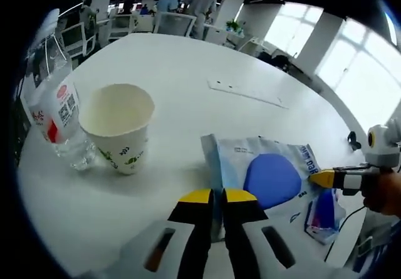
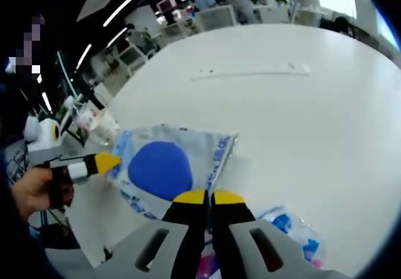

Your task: Arrange the tabletop items into an orderly group along one side of the table until the central work area is clear of visible clutter.

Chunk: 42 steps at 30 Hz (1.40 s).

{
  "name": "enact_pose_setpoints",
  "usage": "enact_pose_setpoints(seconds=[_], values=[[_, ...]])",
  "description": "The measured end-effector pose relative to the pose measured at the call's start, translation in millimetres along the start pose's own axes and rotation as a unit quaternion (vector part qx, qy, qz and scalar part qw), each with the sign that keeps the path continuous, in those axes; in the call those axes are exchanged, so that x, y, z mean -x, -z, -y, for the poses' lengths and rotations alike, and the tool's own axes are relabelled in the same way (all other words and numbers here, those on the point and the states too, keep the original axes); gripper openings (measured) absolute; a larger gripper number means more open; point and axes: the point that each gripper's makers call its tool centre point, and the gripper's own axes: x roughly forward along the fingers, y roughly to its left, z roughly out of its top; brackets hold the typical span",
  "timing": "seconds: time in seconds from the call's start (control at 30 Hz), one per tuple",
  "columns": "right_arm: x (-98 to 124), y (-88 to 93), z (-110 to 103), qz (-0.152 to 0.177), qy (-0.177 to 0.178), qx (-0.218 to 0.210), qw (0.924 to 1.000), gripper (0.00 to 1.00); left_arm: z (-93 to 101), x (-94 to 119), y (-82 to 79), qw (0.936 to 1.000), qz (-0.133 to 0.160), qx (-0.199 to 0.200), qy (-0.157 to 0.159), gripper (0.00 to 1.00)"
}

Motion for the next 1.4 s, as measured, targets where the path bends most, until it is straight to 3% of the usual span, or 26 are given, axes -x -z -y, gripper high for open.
enact_pose_setpoints(seconds=[0.27, 0.77, 1.4], values=[[-4, -9.2, 1, 0.003, 0.0, -0.003, 1.0, 0.0, -0.6, -6, -9.9, 0.9998, 0.004, -0.014, -0.013, 0.03], [-13, -16.5, 2, 0.009, -0.005, -0.019, 0.9998, 0.0, -5.6, -18, -17.7, 0.9991, -0.002, -0.005, -0.042, 0.03], [-28, -25.3, 2, 0.012, -0.01, -0.036, 0.9992, 0.0, -14.6, -29, -30.1, 0.9963, 0.0, -0.034, -0.08, 0.03]])
